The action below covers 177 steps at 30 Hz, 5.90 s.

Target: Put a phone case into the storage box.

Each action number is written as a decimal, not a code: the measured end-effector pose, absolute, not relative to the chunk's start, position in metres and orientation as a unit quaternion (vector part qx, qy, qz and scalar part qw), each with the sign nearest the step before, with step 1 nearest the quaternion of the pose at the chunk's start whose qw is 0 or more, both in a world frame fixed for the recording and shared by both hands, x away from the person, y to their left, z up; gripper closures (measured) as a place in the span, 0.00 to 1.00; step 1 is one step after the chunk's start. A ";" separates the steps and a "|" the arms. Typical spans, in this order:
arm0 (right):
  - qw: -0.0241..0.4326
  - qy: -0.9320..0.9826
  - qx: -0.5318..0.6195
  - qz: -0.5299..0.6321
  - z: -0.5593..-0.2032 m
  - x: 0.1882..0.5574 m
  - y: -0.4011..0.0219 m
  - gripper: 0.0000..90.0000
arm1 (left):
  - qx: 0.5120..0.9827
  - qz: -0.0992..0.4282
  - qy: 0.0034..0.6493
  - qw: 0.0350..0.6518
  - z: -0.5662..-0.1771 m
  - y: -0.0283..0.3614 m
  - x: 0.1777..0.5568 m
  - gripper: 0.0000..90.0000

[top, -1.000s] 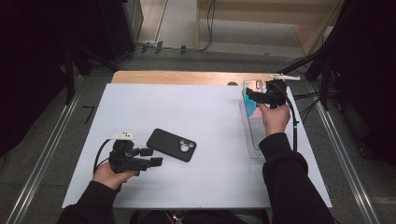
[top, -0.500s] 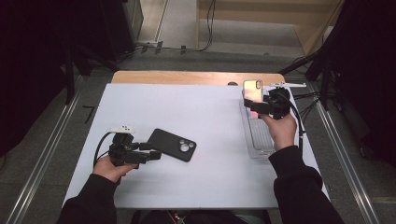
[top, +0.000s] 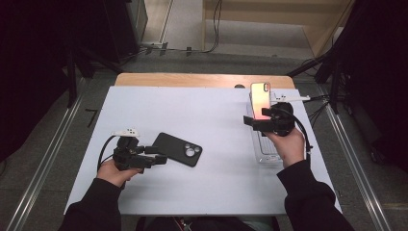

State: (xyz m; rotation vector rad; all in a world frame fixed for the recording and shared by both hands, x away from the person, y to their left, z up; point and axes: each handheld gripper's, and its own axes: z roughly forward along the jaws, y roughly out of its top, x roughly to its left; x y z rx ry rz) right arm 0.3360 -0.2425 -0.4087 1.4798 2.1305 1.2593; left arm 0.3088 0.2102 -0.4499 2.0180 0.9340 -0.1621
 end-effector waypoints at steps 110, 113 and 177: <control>0.007 0.825 0.361 0.434 -0.468 0.236 -0.239 0.15 | 0.862 -0.059 0.346 0.365 -0.501 0.134 0.327 1.00; 0.007 0.826 0.361 0.433 -0.469 0.235 -0.239 0.15 | 0.861 -0.052 0.348 0.367 -0.501 0.129 0.332 1.00; 0.005 0.823 0.366 0.434 -0.471 0.232 -0.240 0.15 | 0.826 -0.105 0.314 0.457 -0.447 0.176 0.309 0.36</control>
